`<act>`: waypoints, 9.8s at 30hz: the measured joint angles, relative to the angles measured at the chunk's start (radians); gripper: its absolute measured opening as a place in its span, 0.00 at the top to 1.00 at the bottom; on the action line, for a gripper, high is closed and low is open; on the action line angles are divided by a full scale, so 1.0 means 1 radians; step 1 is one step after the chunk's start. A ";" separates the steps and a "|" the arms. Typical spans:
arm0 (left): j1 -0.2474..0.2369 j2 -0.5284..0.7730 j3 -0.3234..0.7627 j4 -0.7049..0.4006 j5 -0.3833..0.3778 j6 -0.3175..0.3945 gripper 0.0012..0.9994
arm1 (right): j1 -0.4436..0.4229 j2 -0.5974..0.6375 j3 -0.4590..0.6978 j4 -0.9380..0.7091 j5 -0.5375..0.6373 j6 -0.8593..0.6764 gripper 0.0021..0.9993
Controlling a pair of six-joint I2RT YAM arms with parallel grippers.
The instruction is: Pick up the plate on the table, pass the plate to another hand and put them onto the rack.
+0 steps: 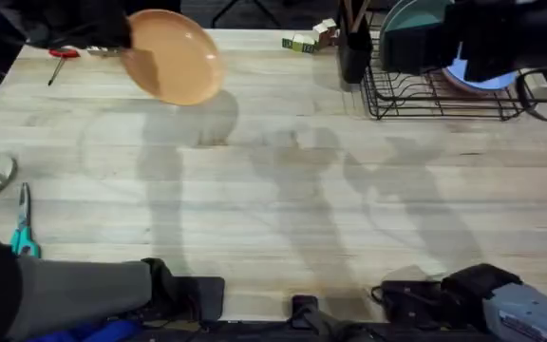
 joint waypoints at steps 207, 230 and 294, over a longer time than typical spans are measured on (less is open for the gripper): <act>-0.157 -0.196 0.055 -0.082 0.067 -0.007 0.01 | -0.289 0.142 0.000 0.323 -0.119 -0.148 0.97; -0.157 -0.196 0.055 -0.069 0.067 -0.007 0.00 | -0.508 0.302 0.000 0.735 -0.120 -1.030 0.97; -0.157 -0.196 0.055 -0.069 0.067 -0.007 0.01 | -0.506 0.705 0.002 0.785 -0.285 -1.692 0.07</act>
